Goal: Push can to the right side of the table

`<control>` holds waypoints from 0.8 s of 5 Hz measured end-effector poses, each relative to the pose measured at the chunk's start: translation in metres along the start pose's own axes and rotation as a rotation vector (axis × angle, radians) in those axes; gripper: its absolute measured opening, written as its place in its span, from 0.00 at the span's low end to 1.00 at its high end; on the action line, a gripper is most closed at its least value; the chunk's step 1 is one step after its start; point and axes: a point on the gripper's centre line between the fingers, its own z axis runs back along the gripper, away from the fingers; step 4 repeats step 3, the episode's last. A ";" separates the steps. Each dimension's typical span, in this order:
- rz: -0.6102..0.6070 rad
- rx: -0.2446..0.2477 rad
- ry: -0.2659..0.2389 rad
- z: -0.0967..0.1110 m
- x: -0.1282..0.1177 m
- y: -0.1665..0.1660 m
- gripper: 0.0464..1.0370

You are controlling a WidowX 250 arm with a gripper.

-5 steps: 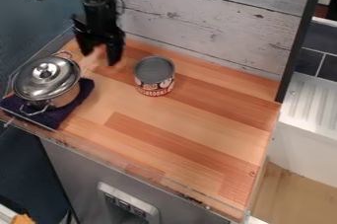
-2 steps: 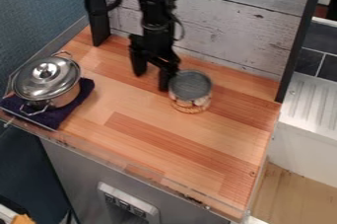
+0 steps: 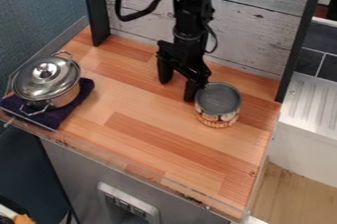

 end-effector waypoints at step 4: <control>0.119 0.075 -0.163 0.077 -0.013 0.034 0.96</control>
